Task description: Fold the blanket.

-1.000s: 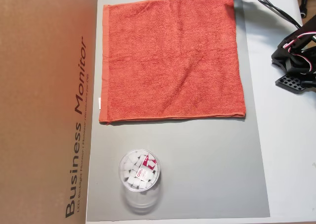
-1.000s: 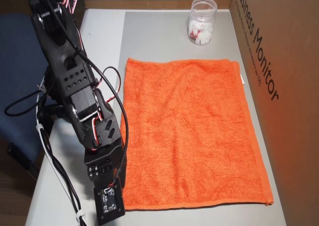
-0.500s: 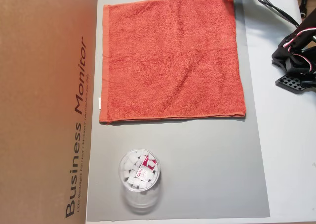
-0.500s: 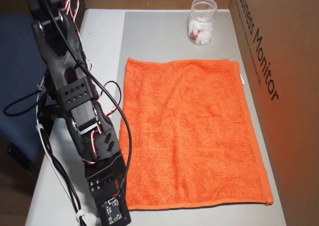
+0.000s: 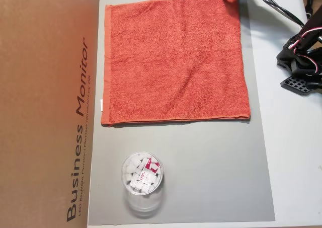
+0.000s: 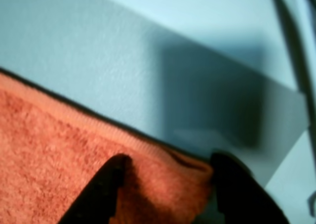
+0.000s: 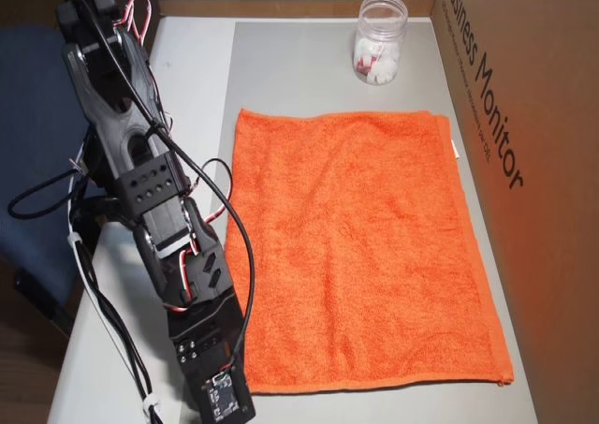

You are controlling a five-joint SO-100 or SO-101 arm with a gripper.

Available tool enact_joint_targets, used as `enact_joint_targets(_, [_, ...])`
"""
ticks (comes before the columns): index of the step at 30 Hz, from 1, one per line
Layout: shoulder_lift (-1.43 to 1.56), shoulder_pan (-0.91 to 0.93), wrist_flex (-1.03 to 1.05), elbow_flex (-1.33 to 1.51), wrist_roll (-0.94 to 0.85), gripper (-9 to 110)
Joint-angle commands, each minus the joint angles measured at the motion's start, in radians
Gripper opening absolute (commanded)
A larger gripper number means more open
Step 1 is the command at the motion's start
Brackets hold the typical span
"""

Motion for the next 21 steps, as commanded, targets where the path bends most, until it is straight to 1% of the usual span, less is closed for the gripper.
enact_joint_targets(1, [0.023, 0.011, -0.012, 0.005, -0.037, 18])
enact_joint_targets(5, [0.023, 0.037, -0.012, 0.037, -0.092, 18])
enact_joint_targets(21, [0.012, 0.034, -0.014, 0.052, -0.101, 18])
